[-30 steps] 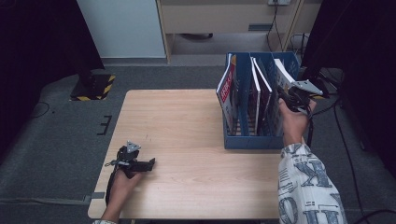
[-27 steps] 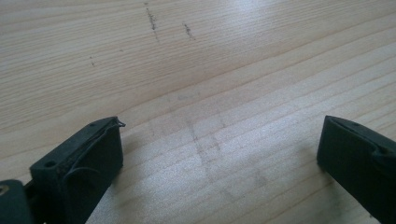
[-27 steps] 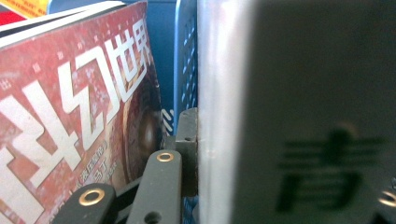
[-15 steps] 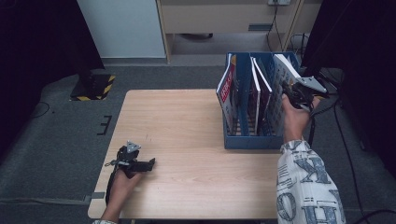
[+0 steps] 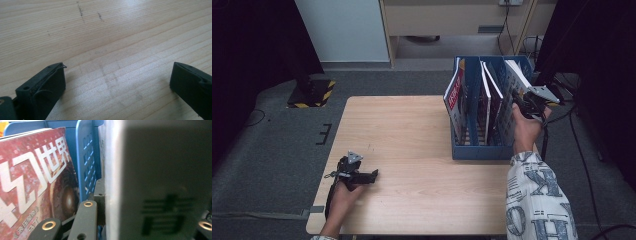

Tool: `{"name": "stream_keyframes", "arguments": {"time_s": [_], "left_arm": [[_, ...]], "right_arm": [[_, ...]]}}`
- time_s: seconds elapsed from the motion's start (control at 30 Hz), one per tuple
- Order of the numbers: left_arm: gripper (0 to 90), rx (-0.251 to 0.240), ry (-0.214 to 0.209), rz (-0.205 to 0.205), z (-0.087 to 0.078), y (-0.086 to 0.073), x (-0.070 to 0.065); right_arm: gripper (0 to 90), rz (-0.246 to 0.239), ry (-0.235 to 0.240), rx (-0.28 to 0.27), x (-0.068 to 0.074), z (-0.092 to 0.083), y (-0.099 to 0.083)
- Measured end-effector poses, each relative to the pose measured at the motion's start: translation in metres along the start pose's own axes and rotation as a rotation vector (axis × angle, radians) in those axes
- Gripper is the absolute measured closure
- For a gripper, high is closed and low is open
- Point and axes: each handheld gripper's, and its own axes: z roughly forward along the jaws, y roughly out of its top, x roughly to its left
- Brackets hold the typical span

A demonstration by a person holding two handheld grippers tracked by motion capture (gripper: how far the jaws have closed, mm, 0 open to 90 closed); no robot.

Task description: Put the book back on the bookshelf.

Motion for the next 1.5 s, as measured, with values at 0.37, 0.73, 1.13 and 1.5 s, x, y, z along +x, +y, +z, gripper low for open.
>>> {"name": "stream_keyframes", "arguments": {"time_s": [0.37, 0.73, 1.13, 1.5], "left_arm": [[0.0, 0.000, -0.001, -0.001, 0.000, 0.000, 0.000], [0.0, 0.000, 0.000, 0.000, 0.000, 0.000, 0.000], [0.0, 0.000, 0.000, 0.000, 0.000, 0.000, 0.000], [0.0, 0.000, -0.001, 0.000, 0.000, 0.000, 0.000]], "right_arm": [[70.9, -0.025, 0.027, 0.024, 0.005, -0.004, -0.003], [73.0, -0.070, 0.039, 0.037, 0.004, -0.010, -0.005], [73.7, -0.039, 0.007, -0.019, 0.004, -0.009, -0.002], [73.5, -0.048, -0.012, -0.033, 0.008, -0.004, -0.007]]}}
